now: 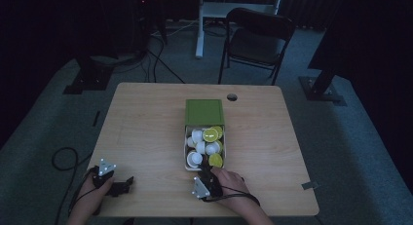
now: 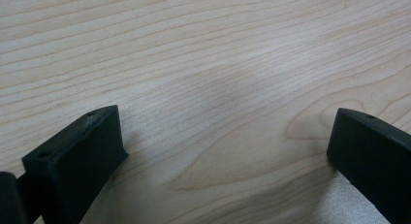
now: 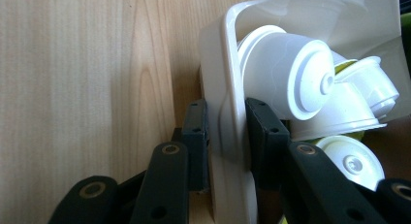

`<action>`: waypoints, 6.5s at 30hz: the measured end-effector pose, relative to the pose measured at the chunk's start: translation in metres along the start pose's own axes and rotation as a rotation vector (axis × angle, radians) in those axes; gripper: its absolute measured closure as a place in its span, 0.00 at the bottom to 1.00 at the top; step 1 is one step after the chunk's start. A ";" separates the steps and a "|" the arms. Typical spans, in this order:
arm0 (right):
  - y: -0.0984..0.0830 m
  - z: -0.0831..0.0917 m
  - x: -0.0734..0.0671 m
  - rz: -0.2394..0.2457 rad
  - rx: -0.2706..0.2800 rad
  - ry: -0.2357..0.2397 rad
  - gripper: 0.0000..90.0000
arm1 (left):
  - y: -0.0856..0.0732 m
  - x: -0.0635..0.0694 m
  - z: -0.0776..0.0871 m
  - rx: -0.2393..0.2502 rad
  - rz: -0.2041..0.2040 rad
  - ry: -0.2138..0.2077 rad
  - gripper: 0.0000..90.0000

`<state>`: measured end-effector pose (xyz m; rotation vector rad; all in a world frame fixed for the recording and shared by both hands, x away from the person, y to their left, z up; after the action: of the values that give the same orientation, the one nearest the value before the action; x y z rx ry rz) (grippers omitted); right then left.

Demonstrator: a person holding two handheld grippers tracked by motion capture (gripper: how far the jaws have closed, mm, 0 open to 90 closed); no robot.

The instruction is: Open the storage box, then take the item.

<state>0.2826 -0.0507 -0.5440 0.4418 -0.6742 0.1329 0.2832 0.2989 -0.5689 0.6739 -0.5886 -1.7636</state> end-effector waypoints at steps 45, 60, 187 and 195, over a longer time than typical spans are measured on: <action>-0.003 0.077 0.045 -0.242 0.266 -0.059 0.62 | 0.000 0.000 0.000 0.000 0.001 0.000 0.00; -0.034 0.093 0.069 -0.409 0.324 -0.194 0.53 | 0.000 0.000 0.000 0.000 0.001 0.000 0.00; -0.233 0.058 0.023 -1.376 -0.036 -0.134 0.13 | 0.000 0.003 0.001 0.004 -0.038 -0.032 0.00; -0.233 0.058 0.023 -1.375 -0.036 -0.134 0.13 | 0.001 0.003 0.000 0.005 -0.030 -0.026 0.00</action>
<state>0.3280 -0.2864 -0.5714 0.7972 -0.3830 -1.2123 0.2832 0.2958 -0.5687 0.6676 -0.6032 -1.8018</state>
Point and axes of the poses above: each handheld gripper's, and its own axes: z roughly backward along the jaws, y roughly out of its top, x roughly to its right, the point moved 3 cm from there along -z, roughly forward along the jaws, and after that the axes turned 11 degrees about y, right-handed, at the moved point
